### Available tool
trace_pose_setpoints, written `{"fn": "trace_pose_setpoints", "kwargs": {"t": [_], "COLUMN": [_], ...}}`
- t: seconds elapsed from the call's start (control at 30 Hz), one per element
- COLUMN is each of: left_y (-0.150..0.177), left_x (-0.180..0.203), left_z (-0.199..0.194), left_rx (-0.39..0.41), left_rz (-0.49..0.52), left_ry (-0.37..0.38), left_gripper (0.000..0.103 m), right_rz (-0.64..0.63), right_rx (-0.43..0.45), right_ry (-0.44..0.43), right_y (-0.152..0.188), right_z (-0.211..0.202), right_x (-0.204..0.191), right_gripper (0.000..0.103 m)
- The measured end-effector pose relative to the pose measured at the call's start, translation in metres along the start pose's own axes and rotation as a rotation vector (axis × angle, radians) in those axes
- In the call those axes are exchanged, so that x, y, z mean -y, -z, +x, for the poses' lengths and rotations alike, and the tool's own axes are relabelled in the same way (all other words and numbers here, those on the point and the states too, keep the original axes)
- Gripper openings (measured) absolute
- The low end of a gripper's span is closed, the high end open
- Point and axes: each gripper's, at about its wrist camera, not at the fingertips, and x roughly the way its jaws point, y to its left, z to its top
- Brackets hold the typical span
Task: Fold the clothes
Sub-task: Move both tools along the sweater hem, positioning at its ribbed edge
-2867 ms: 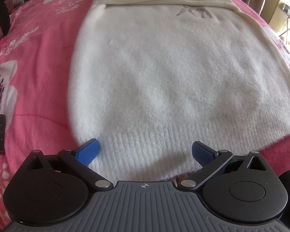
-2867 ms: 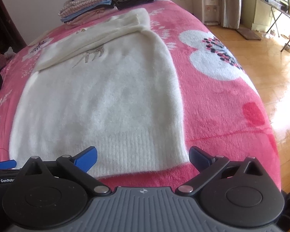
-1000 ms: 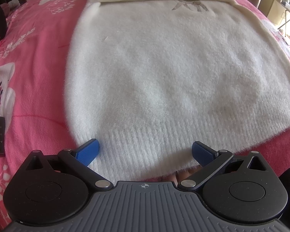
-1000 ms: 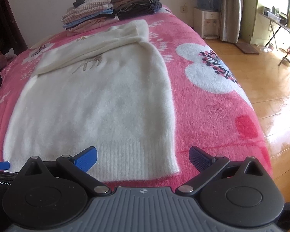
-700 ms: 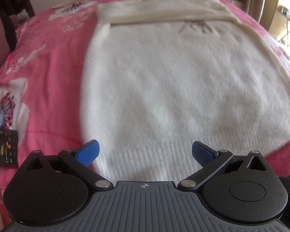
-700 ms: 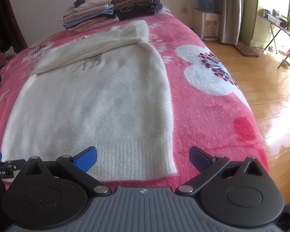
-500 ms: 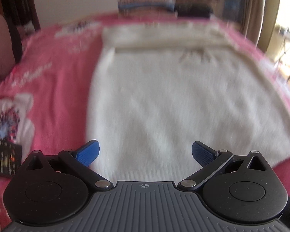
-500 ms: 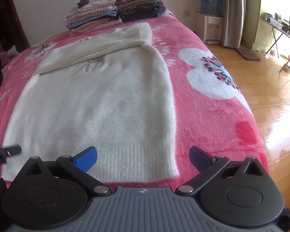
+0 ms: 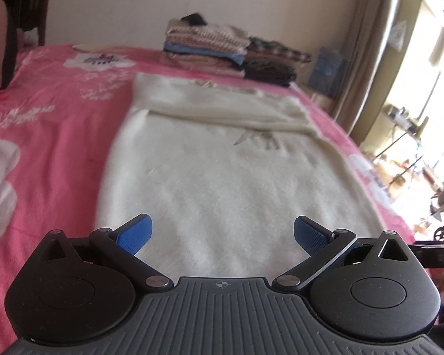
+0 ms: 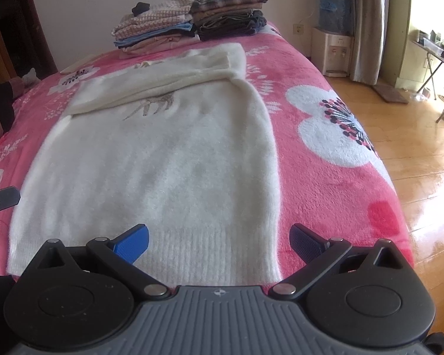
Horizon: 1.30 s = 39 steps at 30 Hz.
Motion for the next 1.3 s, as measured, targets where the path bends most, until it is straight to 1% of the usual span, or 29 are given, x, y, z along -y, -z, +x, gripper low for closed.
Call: {"fn": "trace_pose_setpoints", "kwargs": {"t": [0.1, 0.13, 0.23, 0.33, 0.47, 0.6, 0.67, 0.73, 0.9, 1.17, 1.3], "left_y": [0.002, 0.002, 0.003, 0.000, 0.001, 0.007, 0.009, 0.011, 0.012, 0.014, 0.014], "left_x": [-0.002, -0.003, -0.005, -0.011, -0.011, -0.008, -0.006, -0.006, -0.002, 0.003, 0.003], "left_z": [0.004, 0.011, 0.031, 0.035, 0.041, 0.049, 0.049, 0.050, 0.051, 0.052, 0.052], "left_rx": [-0.030, -0.073, -0.211, -0.274, -0.339, -0.386, -0.404, -0.413, -0.425, -0.434, -0.437], "left_rz": [-0.014, 0.006, 0.067, 0.062, 0.078, 0.111, 0.112, 0.116, 0.135, 0.153, 0.155], "left_ry": [-0.011, -0.078, -0.242, -0.293, -0.313, -0.324, -0.321, -0.320, -0.326, -0.328, -0.327], "left_gripper": [0.103, 0.103, 0.101, 0.101, 0.101, 0.101, 0.101, 0.101, 0.101, 0.102, 0.102], "right_rz": [0.025, 0.035, 0.049, 0.031, 0.003, -0.012, -0.008, 0.007, 0.030, 0.055, 0.095], "right_rx": [-0.013, -0.014, -0.001, 0.012, 0.010, -0.020, -0.039, -0.058, -0.077, -0.065, -0.091], "right_ry": [0.000, -0.001, 0.005, 0.018, 0.028, 0.012, -0.002, -0.013, 0.003, 0.027, 0.017], "right_y": [-0.001, -0.001, -0.004, -0.010, -0.018, -0.022, -0.023, -0.023, -0.021, -0.028, -0.024], "right_z": [0.003, 0.003, 0.001, 0.001, 0.009, 0.023, 0.030, 0.036, 0.045, 0.051, 0.059], "right_x": [0.002, 0.003, 0.006, 0.008, 0.011, 0.010, 0.010, 0.011, 0.016, 0.024, 0.030], "right_gripper": [0.103, 0.103, 0.103, 0.103, 0.102, 0.098, 0.096, 0.092, 0.082, 0.079, 0.078]}}
